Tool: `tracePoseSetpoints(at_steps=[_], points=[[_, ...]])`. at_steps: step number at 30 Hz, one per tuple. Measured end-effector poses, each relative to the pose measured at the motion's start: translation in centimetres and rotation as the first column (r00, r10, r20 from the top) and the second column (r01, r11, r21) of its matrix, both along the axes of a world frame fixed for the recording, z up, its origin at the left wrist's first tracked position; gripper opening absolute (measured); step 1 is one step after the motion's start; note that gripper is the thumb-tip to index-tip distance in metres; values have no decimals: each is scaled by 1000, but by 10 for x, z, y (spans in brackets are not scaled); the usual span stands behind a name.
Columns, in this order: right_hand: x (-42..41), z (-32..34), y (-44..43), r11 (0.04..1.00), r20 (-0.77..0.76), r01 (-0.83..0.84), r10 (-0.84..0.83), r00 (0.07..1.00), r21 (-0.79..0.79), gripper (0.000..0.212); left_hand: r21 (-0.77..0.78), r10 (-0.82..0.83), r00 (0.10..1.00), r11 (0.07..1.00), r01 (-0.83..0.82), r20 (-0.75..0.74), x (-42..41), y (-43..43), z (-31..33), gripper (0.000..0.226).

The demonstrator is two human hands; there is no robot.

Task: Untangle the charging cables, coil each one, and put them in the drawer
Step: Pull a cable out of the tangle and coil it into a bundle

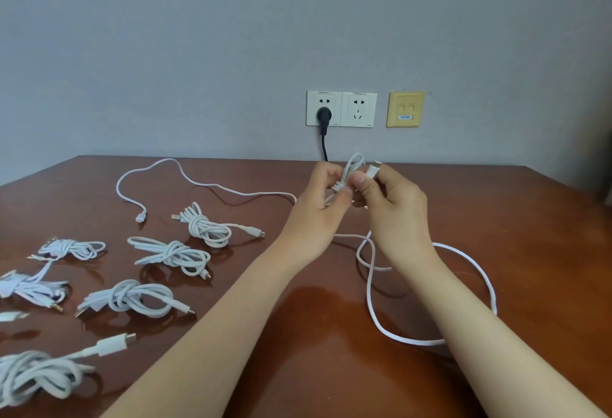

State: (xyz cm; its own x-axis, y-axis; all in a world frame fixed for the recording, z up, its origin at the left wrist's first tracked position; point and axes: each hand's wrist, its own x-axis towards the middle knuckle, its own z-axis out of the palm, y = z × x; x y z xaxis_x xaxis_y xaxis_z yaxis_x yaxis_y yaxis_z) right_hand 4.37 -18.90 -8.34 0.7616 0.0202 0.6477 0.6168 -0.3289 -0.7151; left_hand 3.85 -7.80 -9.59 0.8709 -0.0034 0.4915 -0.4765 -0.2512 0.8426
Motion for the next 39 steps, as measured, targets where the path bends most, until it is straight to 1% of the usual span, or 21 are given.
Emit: tracePoseSetpoints(at_steps=[1,2,3,5,6,8,11,12,14,15,19,21,26,31,37,39], points=[[-1,0,0,1000,-11,-8,8,1000,3,18,14,19,1000,1000,-19,11,1,-1,-2,7],[-1,0,1,1000,-20,-20,21,1000,11,19,20,51,998,998,-51,23,0,-2,-2,9],[0,0,2,999,-26,-42,43,999,23,20,7,88,996,996,-88,33,1,-2,-3,18],[0,-1,4,994,-29,-107,108,994,38,24,-81,121,992,990,-117,36,3,-2,-2,32],[0,-1,5,991,-28,-131,132,991,40,26,-125,115,993,986,-110,29,5,-1,-2,35],[1,0,5,983,-41,-166,169,985,81,30,-202,71,997,977,-70,0,5,1,0,32],[-1,8,2,930,-93,-203,241,966,305,24,-300,5,997,953,-28,-76,0,-2,6,14],[-2,10,0,908,-108,-194,250,962,372,20,-314,-5,995,949,-27,-102,-2,-4,8,14],[-2,13,-2,877,-140,-165,252,957,451,12,-329,-8,992,944,-34,-127,-3,-7,7,15],[-2,13,-2,875,-153,-154,249,956,458,12,-337,0,990,940,-47,-139,-3,-7,6,16],[-2,8,1,926,-204,-119,202,958,359,15,-401,-12,982,914,-66,-188,-3,-7,6,15],[0,6,1,936,-235,-100,187,954,336,17,-422,-25,980,904,-62,-197,-4,-8,7,14],[1,6,1,960,-271,-61,138,953,275,17,-402,-43,984,915,-31,-174,-6,-10,7,17],[1,9,-1,955,-319,-30,128,939,297,17,-369,-34,991,929,-17,-129,-7,-10,5,20],[4,11,-4,955,-407,4,123,905,298,20,-249,18,999,968,-25,-29,-4,-11,-1,26],[6,13,-6,952,-434,16,125,892,305,23,-138,56,998,989,-51,35,-2,-9,-3,26]])
